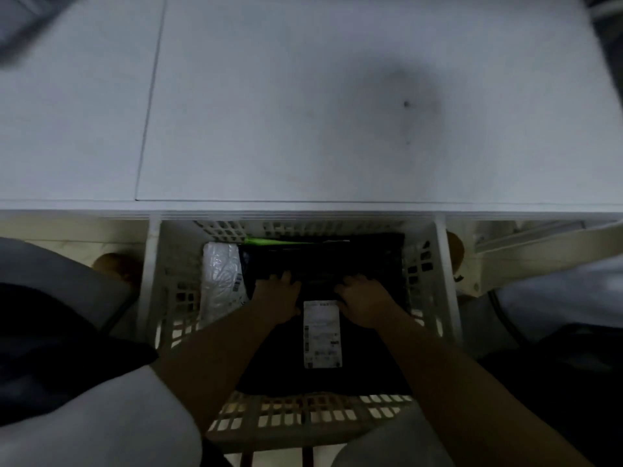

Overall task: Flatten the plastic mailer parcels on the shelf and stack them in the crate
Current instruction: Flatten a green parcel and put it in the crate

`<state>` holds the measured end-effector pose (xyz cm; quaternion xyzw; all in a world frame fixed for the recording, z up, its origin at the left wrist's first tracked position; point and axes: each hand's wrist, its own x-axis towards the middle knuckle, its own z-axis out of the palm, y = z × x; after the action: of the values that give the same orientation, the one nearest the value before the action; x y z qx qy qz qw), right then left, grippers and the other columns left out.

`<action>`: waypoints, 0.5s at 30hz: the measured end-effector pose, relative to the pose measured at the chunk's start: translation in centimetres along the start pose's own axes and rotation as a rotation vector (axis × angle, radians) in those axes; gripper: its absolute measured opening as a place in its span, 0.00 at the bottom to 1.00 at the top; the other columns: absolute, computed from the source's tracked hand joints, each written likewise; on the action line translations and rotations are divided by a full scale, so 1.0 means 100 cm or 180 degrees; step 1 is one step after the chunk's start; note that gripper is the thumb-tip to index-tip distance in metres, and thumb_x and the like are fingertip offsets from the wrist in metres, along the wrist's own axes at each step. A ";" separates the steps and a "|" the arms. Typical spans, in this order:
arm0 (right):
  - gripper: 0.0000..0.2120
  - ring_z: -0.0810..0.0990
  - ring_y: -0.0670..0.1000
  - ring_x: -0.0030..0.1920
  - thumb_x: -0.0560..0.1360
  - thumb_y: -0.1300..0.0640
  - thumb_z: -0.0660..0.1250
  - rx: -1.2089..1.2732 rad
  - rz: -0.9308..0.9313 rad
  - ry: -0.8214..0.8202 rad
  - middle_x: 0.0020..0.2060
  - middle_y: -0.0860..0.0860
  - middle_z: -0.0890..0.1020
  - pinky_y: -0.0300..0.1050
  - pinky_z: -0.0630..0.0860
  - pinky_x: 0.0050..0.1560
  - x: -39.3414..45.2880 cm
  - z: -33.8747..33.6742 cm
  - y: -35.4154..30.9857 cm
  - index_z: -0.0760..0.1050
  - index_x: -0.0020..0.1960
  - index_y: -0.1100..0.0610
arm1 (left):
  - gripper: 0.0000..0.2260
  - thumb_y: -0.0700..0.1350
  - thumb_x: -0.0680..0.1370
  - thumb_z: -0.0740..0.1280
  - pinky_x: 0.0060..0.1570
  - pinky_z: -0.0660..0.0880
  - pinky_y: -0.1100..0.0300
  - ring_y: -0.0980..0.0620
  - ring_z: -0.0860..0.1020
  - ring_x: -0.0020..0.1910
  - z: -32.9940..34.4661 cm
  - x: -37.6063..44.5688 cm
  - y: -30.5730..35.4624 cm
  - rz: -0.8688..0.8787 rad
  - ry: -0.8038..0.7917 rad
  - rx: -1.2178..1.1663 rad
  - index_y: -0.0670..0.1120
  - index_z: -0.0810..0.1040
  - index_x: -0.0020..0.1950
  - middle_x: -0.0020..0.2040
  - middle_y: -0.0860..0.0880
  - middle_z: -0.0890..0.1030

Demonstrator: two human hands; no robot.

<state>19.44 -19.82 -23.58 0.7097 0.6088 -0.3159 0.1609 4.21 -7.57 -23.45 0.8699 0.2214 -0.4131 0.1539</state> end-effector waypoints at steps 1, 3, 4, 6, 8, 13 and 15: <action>0.18 0.73 0.59 0.59 0.82 0.51 0.53 -0.0044 -0.0043 0.0016 0.61 0.58 0.74 0.47 0.71 0.51 0.004 -0.007 -0.001 0.71 0.67 0.58 | 0.26 0.57 0.80 0.59 0.57 0.73 0.47 0.40 0.71 0.65 -0.006 0.002 0.000 0.0086 0.0084 -0.0024 0.45 0.63 0.74 0.71 0.41 0.67; 0.16 0.76 0.58 0.51 0.82 0.53 0.54 -0.0055 -0.0162 0.0060 0.54 0.58 0.78 0.44 0.69 0.43 0.005 -0.034 -0.013 0.75 0.61 0.59 | 0.20 0.55 0.81 0.58 0.51 0.74 0.52 0.43 0.77 0.57 -0.024 -0.010 -0.006 0.0156 0.0153 -0.0161 0.43 0.72 0.67 0.61 0.42 0.76; 0.15 0.77 0.59 0.49 0.82 0.54 0.55 -0.0029 -0.0173 0.0062 0.51 0.59 0.78 0.44 0.68 0.41 0.004 -0.046 -0.019 0.76 0.58 0.60 | 0.20 0.54 0.81 0.57 0.49 0.74 0.54 0.44 0.77 0.56 -0.033 -0.018 -0.010 0.0164 0.0107 -0.0215 0.41 0.74 0.64 0.59 0.42 0.77; 0.14 0.77 0.59 0.46 0.81 0.55 0.56 0.0016 -0.0223 0.0206 0.48 0.60 0.79 0.44 0.67 0.39 -0.004 -0.075 -0.039 0.76 0.55 0.62 | 0.19 0.54 0.82 0.57 0.46 0.72 0.56 0.44 0.78 0.52 -0.052 -0.044 -0.022 0.0115 0.0162 -0.0274 0.40 0.75 0.61 0.56 0.41 0.78; 0.13 0.76 0.57 0.40 0.80 0.55 0.57 0.0071 -0.0230 0.0317 0.43 0.59 0.79 0.44 0.67 0.36 -0.012 -0.104 -0.060 0.76 0.52 0.63 | 0.18 0.53 0.81 0.58 0.44 0.72 0.56 0.46 0.77 0.44 -0.068 -0.070 -0.035 0.0019 0.0310 -0.0399 0.40 0.76 0.59 0.51 0.42 0.79; 0.12 0.75 0.57 0.39 0.78 0.52 0.60 0.0047 -0.0213 0.0806 0.39 0.57 0.77 0.45 0.68 0.39 -0.027 -0.171 -0.119 0.76 0.47 0.59 | 0.14 0.49 0.80 0.60 0.37 0.77 0.59 0.48 0.83 0.35 -0.105 -0.142 -0.069 -0.0373 0.0488 -0.1165 0.40 0.77 0.43 0.44 0.42 0.85; 0.10 0.77 0.56 0.46 0.76 0.51 0.62 0.0008 -0.0241 0.1189 0.45 0.55 0.80 0.44 0.69 0.42 -0.032 -0.197 -0.146 0.77 0.48 0.56 | 0.14 0.49 0.79 0.61 0.40 0.76 0.59 0.48 0.83 0.35 -0.118 -0.173 -0.089 -0.0483 0.0806 -0.1255 0.40 0.77 0.43 0.41 0.42 0.85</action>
<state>10.13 -7.13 -4.51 0.7327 0.6540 -0.1853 0.0322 -2.39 0.89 -3.32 0.8487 0.3799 -0.2600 0.2602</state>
